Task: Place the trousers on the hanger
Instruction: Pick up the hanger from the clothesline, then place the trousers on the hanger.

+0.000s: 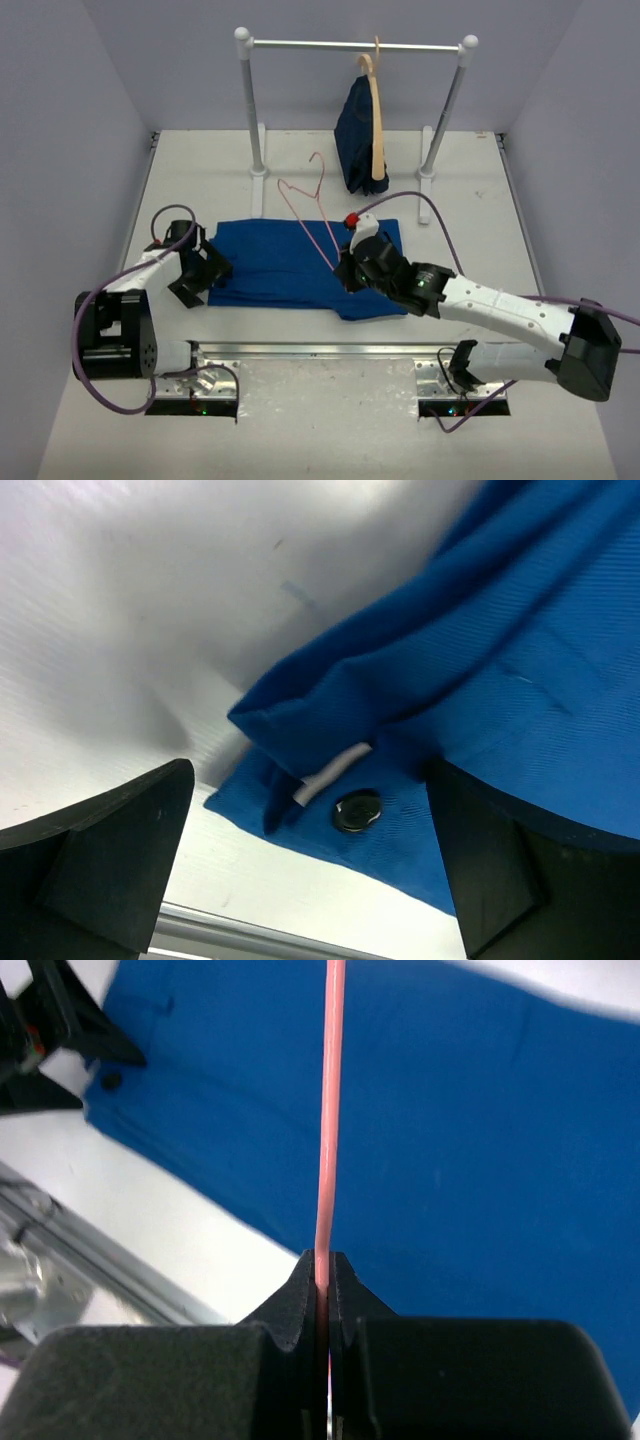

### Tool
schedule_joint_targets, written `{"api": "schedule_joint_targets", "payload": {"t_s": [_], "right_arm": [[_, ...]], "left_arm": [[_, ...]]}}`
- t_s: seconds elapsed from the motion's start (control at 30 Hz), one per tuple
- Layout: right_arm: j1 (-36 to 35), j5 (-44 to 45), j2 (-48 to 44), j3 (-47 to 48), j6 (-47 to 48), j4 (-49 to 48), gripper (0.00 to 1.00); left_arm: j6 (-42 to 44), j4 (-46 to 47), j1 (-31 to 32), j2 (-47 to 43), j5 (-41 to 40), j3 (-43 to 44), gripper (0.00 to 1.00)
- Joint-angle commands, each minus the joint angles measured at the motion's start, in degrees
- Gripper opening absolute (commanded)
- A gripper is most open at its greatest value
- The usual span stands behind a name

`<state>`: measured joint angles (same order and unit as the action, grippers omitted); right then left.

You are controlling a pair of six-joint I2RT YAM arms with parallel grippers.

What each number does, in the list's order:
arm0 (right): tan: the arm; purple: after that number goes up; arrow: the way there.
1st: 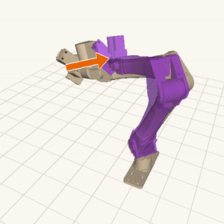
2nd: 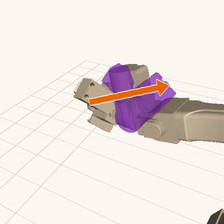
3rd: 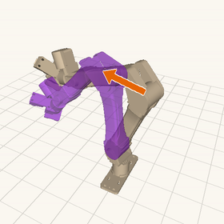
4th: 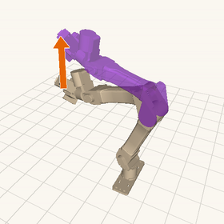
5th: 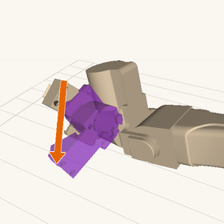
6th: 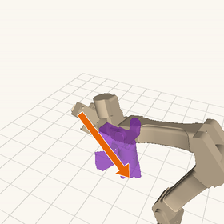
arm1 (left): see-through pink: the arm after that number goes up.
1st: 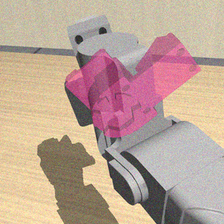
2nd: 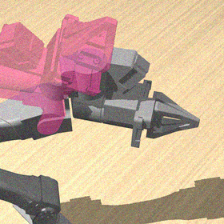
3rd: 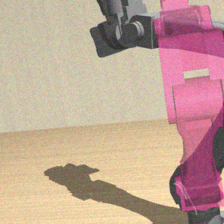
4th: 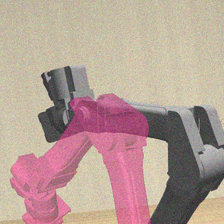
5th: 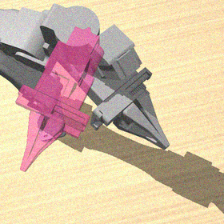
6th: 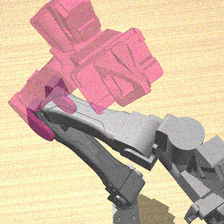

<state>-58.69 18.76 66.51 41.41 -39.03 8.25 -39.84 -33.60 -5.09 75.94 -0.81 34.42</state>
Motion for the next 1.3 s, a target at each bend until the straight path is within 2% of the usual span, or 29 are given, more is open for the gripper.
{"api": "schedule_joint_targets", "payload": {"t_s": [0.0,0.03,0.1,0.17,0.2,0.23,0.27,0.3,0.33,0.37,0.57,0.73,0.83,0.93,1.1,1.17,1.27], "right_arm": [[-8.31,12.62,-0.82,-9.02,-9.00,-12.00,0.00],[-11.32,16.53,-0.13,-11.86,-11.20,-14.02,0.00],[-13.58,19.01,2.43,-14.10,-15.28,-16.69,0.00],[-16.94,23.15,5.95,-15.10,-19.41,-18.61,0.00],[-17.99,24.34,8.04,-14.90,-20.65,-18.93,0.00],[-18.87,25.29,10.47,-14.64,-21.76,-19.28,0.00],[-19.47,25.73,13.18,-14.37,-22.83,-19.75,0.00],[-19.98,25.78,13.95,-14.01,-24.01,-19.76,0.00],[-20.38,25.69,16.88,-13.37,-25.64,-19.72,0.00],[-20.65,25.62,18.78,-12.95,-27.96,-19.55,0.00],[-21.99,23.59,28.68,-7.28,-33.73,-17.87,0.00],[-21.99,21.74,28.56,-7.32,-33.02,-20.56,0.00],[-21.99,21.32,27.34,-7.66,-32.17,-20.99,0.00],[-21.43,18.86,25.46,-9.77,-30.34,-24.97,0.00],[-19.89,13.85,22.92,-11.31,-29.18,-25.91,0.00],[-19.10,12.97,20.18,-12.36,-29.64,-24.87,0.00],[-18.47,13.78,17.59,-13.96,-29.95,-23.73,0.00]], "left_arm": [[-0.75,5.65,2.51,6.37,3.53,-1.33,0.96],[-0.84,7.33,3.49,8.01,4.17,-1.76,0.94],[-1.38,8.86,4.32,10.83,5.59,-3.11,0.89],[-1.30,12.10,5.94,13.54,6.80,-4.12,0.78],[-1.43,12.32,6.37,13.79,6.21,-4.27,0.66],[-1.55,12.39,6.66,13.77,5.55,-4.52,0.50],[-1.55,12.63,6.67,13.23,5.15,-5.05,0.27],[-1.59,12.81,6.67,12.61,4.88,-5.26,0.23],[-1.77,13.06,6.67,11.84,4.70,-6.05,0.07],[-1.88,13.55,6.67,10.69,4.88,-6.64,0.00],[0.27,14.53,7.27,1.61,9.98,-7.51,0.00],[1.26,10.81,10.07,-13.13,10.08,-2.88,0.00],[0.92,9.44,12.02,-18.16,11.52,0.38,0.00],[-0.12,9.43,17.00,-20.32,11.51,3.64,0.00],[-1.42,11.63,26.84,-19.60,5.83,6.19,0.00],[-1.03,14.29,32.12,-18.20,5.44,6.63,0.00],[-1.44,19.62,36.09,-14.71,6.06,6.70,0.00]]}}
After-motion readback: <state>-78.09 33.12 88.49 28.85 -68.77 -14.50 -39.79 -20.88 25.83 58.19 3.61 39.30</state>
